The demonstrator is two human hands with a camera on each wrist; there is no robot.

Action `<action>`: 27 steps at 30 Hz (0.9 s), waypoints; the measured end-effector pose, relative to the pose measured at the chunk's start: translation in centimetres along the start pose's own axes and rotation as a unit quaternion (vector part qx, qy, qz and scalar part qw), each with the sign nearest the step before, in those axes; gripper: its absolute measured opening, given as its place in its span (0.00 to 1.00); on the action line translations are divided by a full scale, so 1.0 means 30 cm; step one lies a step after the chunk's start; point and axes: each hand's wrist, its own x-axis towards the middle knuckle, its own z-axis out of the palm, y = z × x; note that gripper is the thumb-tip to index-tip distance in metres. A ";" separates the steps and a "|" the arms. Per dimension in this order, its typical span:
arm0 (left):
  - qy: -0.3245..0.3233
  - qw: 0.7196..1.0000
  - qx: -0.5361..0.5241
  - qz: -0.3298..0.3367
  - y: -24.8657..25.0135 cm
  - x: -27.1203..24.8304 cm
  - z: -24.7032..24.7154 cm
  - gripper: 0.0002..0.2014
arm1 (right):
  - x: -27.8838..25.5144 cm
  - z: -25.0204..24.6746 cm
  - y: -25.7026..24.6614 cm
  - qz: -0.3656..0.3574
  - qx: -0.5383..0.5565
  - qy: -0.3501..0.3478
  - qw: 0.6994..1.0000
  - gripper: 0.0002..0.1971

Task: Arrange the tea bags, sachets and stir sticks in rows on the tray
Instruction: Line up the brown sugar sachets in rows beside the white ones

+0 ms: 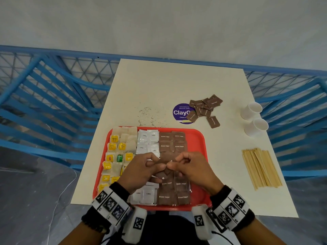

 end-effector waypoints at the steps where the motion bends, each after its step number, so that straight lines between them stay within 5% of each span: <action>1: 0.021 1.000 0.001 0.009 0.005 0.004 0.005 0.08 | 0.002 -0.006 0.008 0.007 0.006 0.029 1.000 0.10; 9: 0.026 0.998 0.052 0.024 0.061 0.027 0.020 0.09 | -0.015 -0.062 0.035 -0.055 -0.069 0.116 0.989 0.20; 13: -0.059 0.991 0.115 0.020 0.095 0.041 0.019 0.06 | -0.008 -0.092 0.027 -0.073 -0.033 0.022 0.997 0.08; 17: -0.059 0.991 0.116 0.032 0.093 0.067 0.027 0.06 | -0.014 -0.102 0.030 -0.085 0.011 0.080 0.993 0.07; 19: -0.051 0.993 0.105 0.031 0.072 0.075 0.033 0.06 | -0.019 -0.110 0.048 -0.067 0.024 0.095 0.993 0.10; 24: -0.042 0.996 0.082 0.012 -0.009 0.082 0.056 0.08 | -0.033 -0.120 0.146 0.032 0.021 0.008 0.999 0.06; 27: 0.015 0.980 0.195 0.040 -0.076 0.097 0.043 0.13 | -0.034 -0.130 0.242 0.089 -0.008 0.001 0.996 0.06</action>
